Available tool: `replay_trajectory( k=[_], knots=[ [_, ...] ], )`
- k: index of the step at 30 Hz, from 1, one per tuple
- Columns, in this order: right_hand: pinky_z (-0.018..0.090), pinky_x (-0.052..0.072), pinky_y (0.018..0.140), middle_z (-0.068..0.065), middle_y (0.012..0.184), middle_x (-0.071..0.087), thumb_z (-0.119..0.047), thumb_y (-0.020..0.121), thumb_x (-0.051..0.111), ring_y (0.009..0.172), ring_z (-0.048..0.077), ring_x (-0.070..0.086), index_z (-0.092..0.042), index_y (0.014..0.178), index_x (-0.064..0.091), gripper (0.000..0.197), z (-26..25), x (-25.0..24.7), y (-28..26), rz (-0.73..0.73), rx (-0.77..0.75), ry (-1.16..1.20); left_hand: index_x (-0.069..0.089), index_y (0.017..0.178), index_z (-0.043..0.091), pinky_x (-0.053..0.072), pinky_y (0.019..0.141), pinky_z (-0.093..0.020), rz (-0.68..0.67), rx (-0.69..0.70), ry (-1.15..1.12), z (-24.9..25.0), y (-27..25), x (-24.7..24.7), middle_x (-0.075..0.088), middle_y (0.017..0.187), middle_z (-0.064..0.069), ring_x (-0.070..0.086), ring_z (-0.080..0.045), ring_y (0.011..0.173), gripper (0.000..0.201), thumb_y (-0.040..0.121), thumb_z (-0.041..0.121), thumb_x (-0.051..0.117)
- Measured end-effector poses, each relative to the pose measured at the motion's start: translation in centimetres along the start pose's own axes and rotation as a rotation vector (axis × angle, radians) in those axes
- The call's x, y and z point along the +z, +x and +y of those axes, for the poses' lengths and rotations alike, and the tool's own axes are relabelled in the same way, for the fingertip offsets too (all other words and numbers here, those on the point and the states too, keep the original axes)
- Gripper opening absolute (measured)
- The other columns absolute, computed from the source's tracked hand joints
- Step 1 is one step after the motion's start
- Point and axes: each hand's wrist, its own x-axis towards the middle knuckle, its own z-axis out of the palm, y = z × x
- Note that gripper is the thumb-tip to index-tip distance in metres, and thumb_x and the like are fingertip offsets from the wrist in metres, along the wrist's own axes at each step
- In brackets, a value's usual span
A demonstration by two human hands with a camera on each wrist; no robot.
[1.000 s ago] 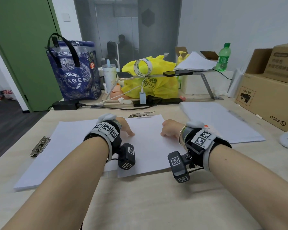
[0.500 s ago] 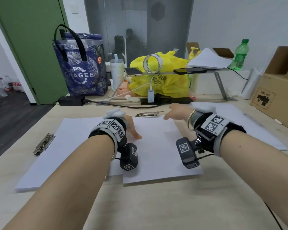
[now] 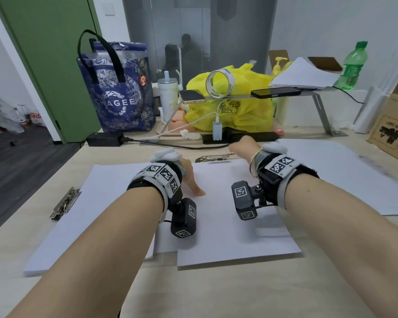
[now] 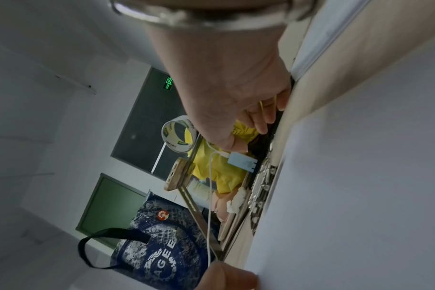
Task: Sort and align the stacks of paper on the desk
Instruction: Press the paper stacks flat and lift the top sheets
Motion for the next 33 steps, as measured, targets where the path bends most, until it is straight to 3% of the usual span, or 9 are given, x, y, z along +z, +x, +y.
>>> replay_trajectory(
  k=[3,6,8,14,17,20,24,28,33],
  knots=[
    [0.026,0.039,0.066,0.007,0.075,0.048,-0.016,0.090,0.052,0.076,0.023,0.049,-0.008,0.069,0.048,0.024,-1.6,0.4,0.3,-0.033,-0.018,0.011,0.041,0.136,0.017,0.044,0.082,-0.031,-0.007,-0.004,0.007,-0.2,0.1,0.0,0.052,0.070,0.002,0.055,-0.022,0.088,0.091,0.066,0.064,0.073],
    [0.031,0.045,0.086,0.015,0.115,0.058,-0.017,0.095,0.047,0.107,0.029,0.056,0.003,0.117,0.056,0.031,-2.2,0.8,0.1,-0.118,-0.025,-0.150,0.041,0.136,0.017,0.045,0.087,-0.032,0.015,0.001,0.041,-0.4,0.3,0.0,0.052,0.066,0.002,0.054,-0.022,0.090,0.093,0.065,0.068,0.070],
    [0.028,0.045,0.079,0.014,0.121,0.056,-0.020,0.097,0.044,0.112,0.028,0.056,0.000,0.126,0.052,0.036,-1.9,1.0,-0.2,-0.155,-0.024,-0.275,0.040,0.136,0.017,0.044,0.090,-0.033,0.029,0.004,0.065,-0.3,0.3,0.0,0.053,0.064,0.001,0.053,-0.022,0.091,0.094,0.065,0.070,0.069],
    [0.026,0.032,0.054,0.006,0.062,0.037,-0.013,0.089,0.050,0.054,0.017,0.035,-0.008,0.060,0.039,0.031,-2.5,1.7,1.2,-0.053,-0.111,-0.111,0.032,0.137,0.008,0.034,0.080,-0.032,0.075,0.016,0.164,0.2,0.1,0.7,0.056,0.098,-0.009,0.048,-0.023,0.093,0.094,0.073,0.071,0.060],
    [0.035,0.047,0.070,0.031,0.088,0.060,-0.010,0.087,0.052,0.071,0.032,0.054,0.013,0.090,0.063,0.026,-4.1,2.3,1.0,-0.132,-0.253,-0.124,0.032,0.137,0.006,0.035,0.083,-0.032,0.088,0.040,0.163,0.1,0.0,0.8,0.052,0.099,-0.008,0.045,-0.021,0.093,0.091,0.076,0.068,0.059],
    [0.040,0.050,0.080,0.022,0.109,0.061,-0.008,0.089,0.048,0.096,0.034,0.060,0.007,0.125,0.054,0.039,-5.1,3.3,0.6,-0.247,-0.319,-0.254,0.037,0.136,0.005,0.040,0.093,-0.034,0.113,0.062,0.151,-0.1,-0.1,0.7,0.055,0.105,-0.005,0.050,-0.023,0.100,0.089,0.076,0.066,0.061],
    [0.030,0.038,0.067,0.016,0.092,0.056,-0.003,0.088,0.040,0.081,0.027,0.048,0.006,0.111,0.061,0.032,-5.1,3.8,1.1,-0.230,-0.390,-0.412,0.029,0.139,0.002,0.035,0.084,-0.032,0.102,0.062,0.160,-0.1,0.0,0.8,0.055,0.092,-0.009,0.049,-0.023,0.098,0.092,0.079,0.065,0.059],
    [0.028,0.032,0.057,0.012,0.072,0.048,0.000,0.084,0.039,0.077,0.025,0.042,-0.002,0.071,0.052,0.018,-5.2,4.4,1.2,-0.238,-0.381,-0.503,0.021,0.143,-0.001,0.037,0.095,-0.033,0.132,0.063,0.175,-0.1,0.1,1.1,0.056,0.129,-0.016,0.050,-0.027,0.123,0.100,0.079,0.066,0.058],
    [0.039,0.044,0.103,0.018,0.134,0.056,-0.002,0.093,0.036,0.124,0.034,0.051,0.006,0.127,0.055,0.040,-5.4,4.9,1.5,-0.292,-0.352,-0.534,0.024,0.141,-0.001,0.033,0.086,-0.030,0.119,0.063,0.148,-0.2,-0.2,1.1,0.043,0.098,-0.010,0.047,-0.025,0.099,0.095,0.080,0.065,0.058]
  ],
)
